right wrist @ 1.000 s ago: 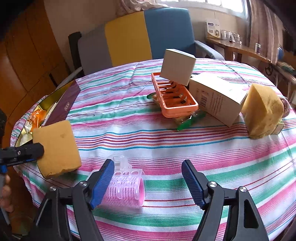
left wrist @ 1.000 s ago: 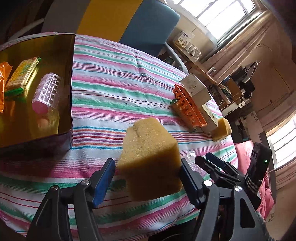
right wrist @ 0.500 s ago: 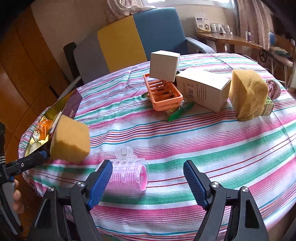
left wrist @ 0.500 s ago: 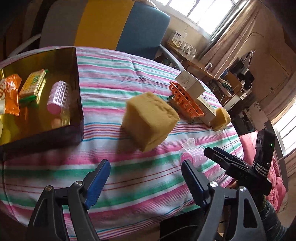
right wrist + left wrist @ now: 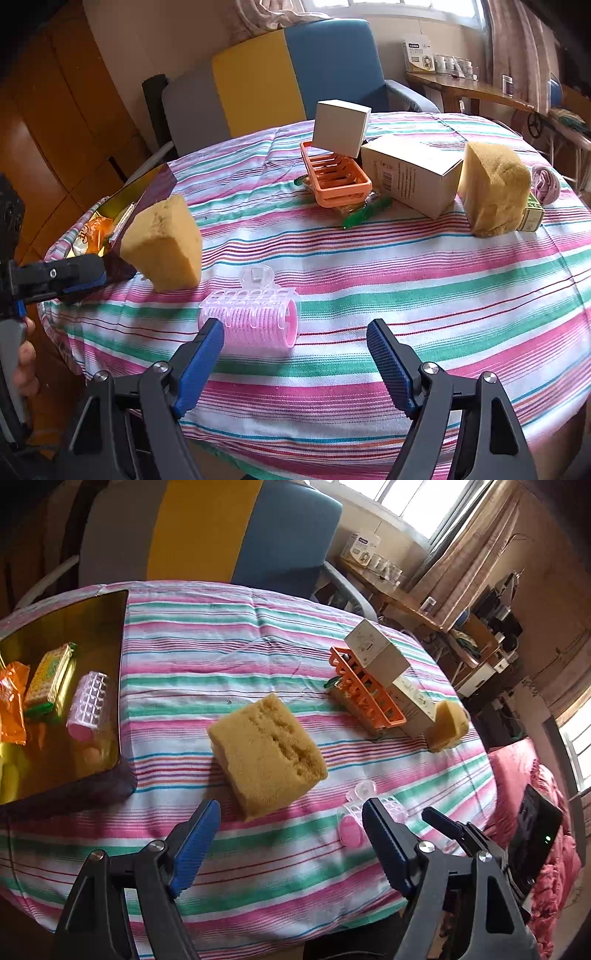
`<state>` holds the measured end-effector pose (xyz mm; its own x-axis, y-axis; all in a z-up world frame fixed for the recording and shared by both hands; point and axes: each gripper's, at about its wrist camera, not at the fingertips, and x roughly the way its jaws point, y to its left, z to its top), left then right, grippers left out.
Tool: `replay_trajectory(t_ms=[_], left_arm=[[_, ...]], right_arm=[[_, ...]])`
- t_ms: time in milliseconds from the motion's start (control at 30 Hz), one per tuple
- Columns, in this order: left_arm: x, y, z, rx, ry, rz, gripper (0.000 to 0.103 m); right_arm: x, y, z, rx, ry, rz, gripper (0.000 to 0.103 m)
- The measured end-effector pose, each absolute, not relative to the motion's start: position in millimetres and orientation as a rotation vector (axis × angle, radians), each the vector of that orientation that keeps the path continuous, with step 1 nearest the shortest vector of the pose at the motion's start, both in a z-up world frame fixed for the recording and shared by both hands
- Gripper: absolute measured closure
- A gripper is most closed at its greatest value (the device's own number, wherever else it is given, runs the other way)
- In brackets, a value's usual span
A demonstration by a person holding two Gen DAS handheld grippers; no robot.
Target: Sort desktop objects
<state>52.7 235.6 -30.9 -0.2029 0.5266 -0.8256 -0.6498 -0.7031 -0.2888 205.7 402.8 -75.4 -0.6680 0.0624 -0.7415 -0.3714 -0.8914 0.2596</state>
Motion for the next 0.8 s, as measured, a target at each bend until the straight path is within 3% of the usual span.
replay_trajectory(t_ms=[200,400,567,800], left_arm=[[42.0,265.5,-44.7,-1.354,0.284,2.088,0.022],[17.1,244.9,-61.2,-1.426,0.148,2.002,0.023],[21.4,235.4,-50.8,-1.314,0.229,1.970,0.031],[22.1,242.4,-46.9,-1.270,0.253,1.914,0.032]], right_arm=[[206.4,408.9,-79.4,-1.117,0.618,2.602,0.021],[211.1,417.9,-84.0,-1.104,0.649,2.602,0.021],[208.2,418.3,-82.4,-1.114,0.656,2.644,0.021],[187.8,385.6,-74.7,-1.196,0.489,2.740,0.019]])
